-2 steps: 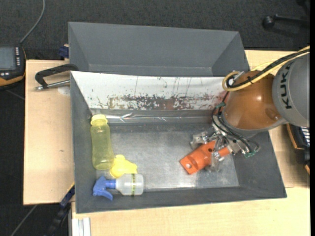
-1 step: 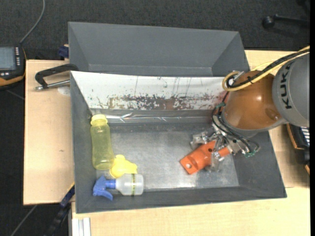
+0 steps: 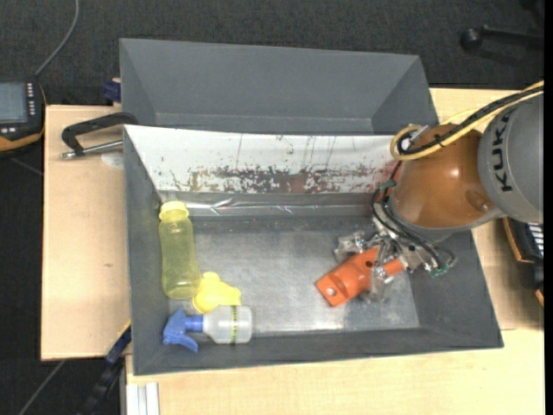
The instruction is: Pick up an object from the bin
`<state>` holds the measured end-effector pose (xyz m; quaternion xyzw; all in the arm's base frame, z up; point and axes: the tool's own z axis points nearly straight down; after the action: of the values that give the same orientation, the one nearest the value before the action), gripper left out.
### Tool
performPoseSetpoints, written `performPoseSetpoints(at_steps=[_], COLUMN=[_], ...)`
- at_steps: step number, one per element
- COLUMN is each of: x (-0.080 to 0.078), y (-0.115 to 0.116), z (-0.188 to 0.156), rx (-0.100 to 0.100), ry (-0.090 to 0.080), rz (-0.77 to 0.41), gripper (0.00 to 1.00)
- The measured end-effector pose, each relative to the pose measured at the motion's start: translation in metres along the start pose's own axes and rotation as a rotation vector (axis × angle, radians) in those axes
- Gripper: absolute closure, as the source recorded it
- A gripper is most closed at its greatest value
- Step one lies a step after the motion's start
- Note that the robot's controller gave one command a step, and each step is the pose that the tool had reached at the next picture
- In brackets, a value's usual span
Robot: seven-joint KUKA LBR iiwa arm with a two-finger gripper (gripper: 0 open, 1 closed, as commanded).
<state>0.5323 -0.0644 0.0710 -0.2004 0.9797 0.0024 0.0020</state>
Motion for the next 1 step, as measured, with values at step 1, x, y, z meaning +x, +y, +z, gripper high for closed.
performPoseSetpoints(at_steps=[1], x=[0.0000], y=[0.0000], z=[0.0000], rx=[0.000], ry=[0.000], rz=[0.000], gripper=[1.00])
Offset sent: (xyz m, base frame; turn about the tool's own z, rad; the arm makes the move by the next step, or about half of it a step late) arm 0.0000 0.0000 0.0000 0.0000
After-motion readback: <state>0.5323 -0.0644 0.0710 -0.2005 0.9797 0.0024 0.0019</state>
